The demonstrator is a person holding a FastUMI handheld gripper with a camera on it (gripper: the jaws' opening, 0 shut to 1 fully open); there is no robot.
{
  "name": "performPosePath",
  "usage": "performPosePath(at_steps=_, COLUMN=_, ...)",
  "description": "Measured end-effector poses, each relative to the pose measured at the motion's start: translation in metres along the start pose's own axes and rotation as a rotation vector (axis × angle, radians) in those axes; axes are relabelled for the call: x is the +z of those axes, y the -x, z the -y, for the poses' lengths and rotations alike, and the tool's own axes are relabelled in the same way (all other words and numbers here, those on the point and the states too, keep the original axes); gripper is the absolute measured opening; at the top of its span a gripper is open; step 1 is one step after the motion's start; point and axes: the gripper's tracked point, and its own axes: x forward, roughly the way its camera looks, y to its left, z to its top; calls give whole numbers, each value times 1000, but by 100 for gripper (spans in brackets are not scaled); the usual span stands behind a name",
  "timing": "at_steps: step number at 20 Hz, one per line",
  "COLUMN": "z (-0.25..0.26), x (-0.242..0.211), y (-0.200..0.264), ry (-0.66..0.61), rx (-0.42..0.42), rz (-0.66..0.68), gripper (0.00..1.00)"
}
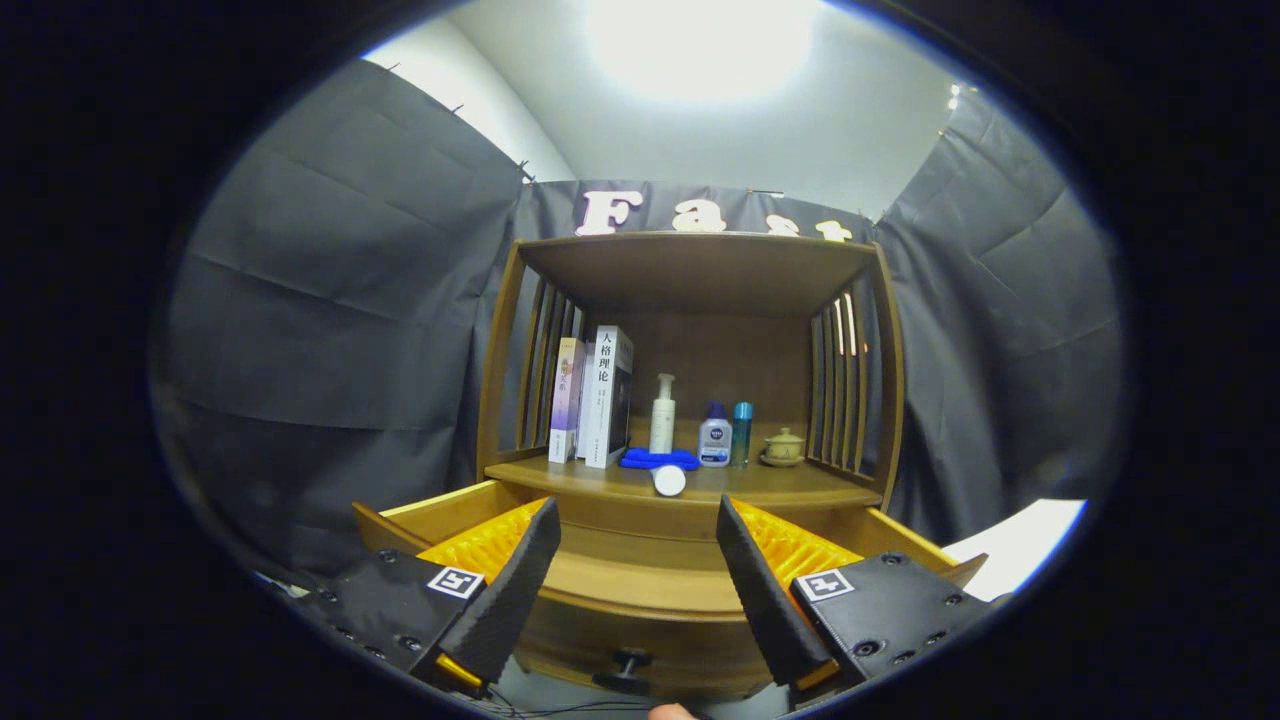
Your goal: Pull open the drawer, take out the items inside it, and place them on the countertop above the cabinet.
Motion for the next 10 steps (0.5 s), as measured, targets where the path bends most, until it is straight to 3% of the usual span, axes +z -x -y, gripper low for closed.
performPosePath(at_steps=10, z=10, x=-87, y=19, ry=-32, rx=-34, rz=-192, gripper=98)
